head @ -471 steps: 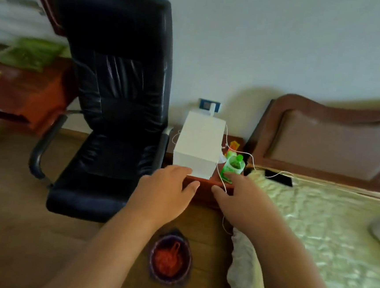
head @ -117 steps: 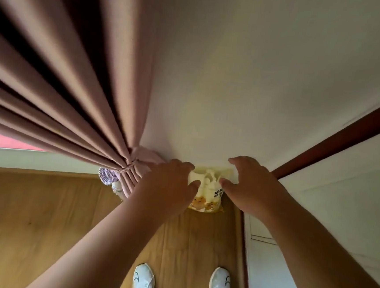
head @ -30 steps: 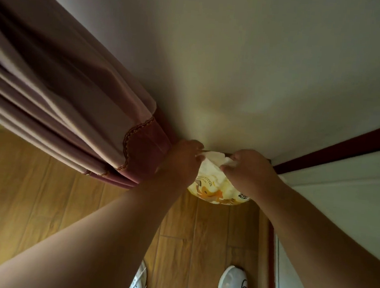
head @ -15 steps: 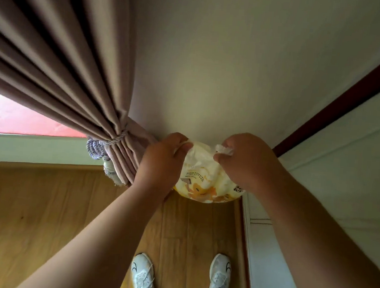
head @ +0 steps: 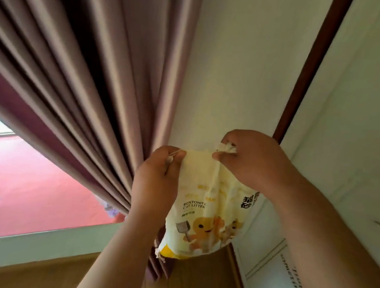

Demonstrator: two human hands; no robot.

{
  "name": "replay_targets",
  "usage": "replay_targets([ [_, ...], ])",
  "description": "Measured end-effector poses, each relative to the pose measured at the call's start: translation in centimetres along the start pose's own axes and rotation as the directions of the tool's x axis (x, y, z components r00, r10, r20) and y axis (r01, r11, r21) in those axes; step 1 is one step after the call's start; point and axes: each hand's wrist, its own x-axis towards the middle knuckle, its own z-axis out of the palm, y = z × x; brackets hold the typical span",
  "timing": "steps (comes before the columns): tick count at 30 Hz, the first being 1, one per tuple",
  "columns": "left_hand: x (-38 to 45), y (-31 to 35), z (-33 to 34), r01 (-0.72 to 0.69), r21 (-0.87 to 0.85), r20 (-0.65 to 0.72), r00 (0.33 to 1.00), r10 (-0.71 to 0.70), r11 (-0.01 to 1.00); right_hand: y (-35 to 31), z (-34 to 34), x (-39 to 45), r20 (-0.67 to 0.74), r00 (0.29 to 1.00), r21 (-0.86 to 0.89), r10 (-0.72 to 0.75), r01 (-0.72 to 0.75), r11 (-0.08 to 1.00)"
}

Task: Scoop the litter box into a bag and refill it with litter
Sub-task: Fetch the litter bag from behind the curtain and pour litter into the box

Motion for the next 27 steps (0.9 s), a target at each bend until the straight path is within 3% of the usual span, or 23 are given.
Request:
replay_targets([
  [4,1.1,3.4,-2.2,-0.044,-0.096,-0.004,0.999,0.044,0.994,-2.7,-3.6,-0.7,-0.077,0.997,0.077,0.001,0.005,0.997],
  [7,1.7,4.6,-2.8,-0.049,-0.16,0.007,0.999,0.051,0.986,-3.9,-4.9,-1.2,-0.058,0.998,0.122,0.032,-0.025,0.992],
  [15,1.9,6.0,-2.9,-0.12,-0.171,0.174,0.973,0.149,0.978,-4.3,-6.4,-3.3,-0.026,0.981,0.087,0.194,-0.191,0.978],
  [20,2.3,7.2,-1.8,-0.086,-0.191,0.284,0.949,0.139,0.978,-3.1,-7.0,-5.1,-0.073,0.95,0.105,0.304,-0.296,0.949],
  [27,2.4,10.3,1.5,-0.165,-0.215,0.365,0.9,0.236,0.962,-1.3,-9.6,-7.0,-0.139,0.92,0.103,0.367,-0.356,0.929],
])
